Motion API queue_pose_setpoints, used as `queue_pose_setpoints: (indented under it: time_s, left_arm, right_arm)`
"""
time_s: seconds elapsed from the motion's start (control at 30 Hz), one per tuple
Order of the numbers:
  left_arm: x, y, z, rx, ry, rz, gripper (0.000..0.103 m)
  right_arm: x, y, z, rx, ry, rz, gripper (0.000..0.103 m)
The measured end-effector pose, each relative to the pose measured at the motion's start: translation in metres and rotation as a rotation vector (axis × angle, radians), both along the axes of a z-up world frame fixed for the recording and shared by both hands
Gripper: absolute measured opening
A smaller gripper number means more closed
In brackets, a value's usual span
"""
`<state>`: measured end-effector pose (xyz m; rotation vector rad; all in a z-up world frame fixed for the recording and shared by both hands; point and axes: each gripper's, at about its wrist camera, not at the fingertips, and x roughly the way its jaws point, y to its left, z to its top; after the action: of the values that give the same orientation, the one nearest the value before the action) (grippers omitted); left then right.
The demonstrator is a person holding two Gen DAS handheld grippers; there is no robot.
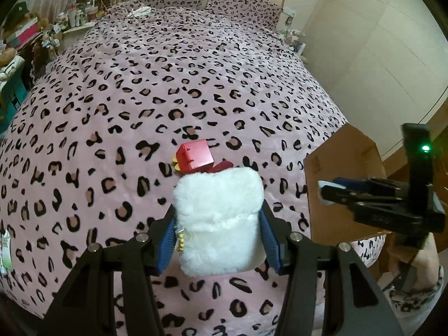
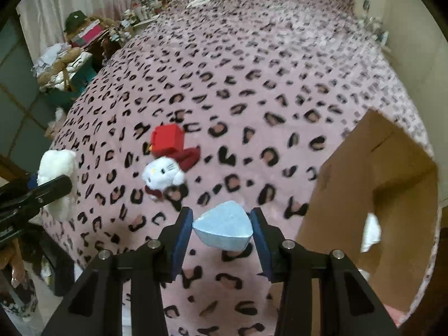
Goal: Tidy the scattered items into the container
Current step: 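Lift the white plush with left tool while right tool carries the gem to the box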
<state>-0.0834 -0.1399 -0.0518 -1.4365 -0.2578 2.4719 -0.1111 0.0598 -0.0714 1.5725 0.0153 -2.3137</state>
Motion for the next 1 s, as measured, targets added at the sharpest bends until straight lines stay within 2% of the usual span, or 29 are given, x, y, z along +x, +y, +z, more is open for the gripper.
queue_pose_setpoints:
  time_s: [0.2,0.43,0.63,1.0]
  left_arm:
    - [0.005,0.001,0.004,-0.001,0.003,-0.003,0.054]
    - [0.001,0.023,0.017,-0.022,0.022,-0.059,0.054]
    - [-0.01,0.082,0.031,-0.022,0.039,-0.166,0.054]
    - [-0.032,0.229,0.051,0.005,0.058,-0.39,0.054]
  right_arm:
    - [0.001,-0.002,0.006,-0.031,0.01,0.015,0.043]
    - [0.01,0.02,0.037,-0.074,0.051,-0.006,0.043]
    - [0.026,0.063,0.055,-0.056,0.088,-0.06,0.043]
    - [0.055,0.164,0.066,-0.048,0.123,-0.189,0.043]
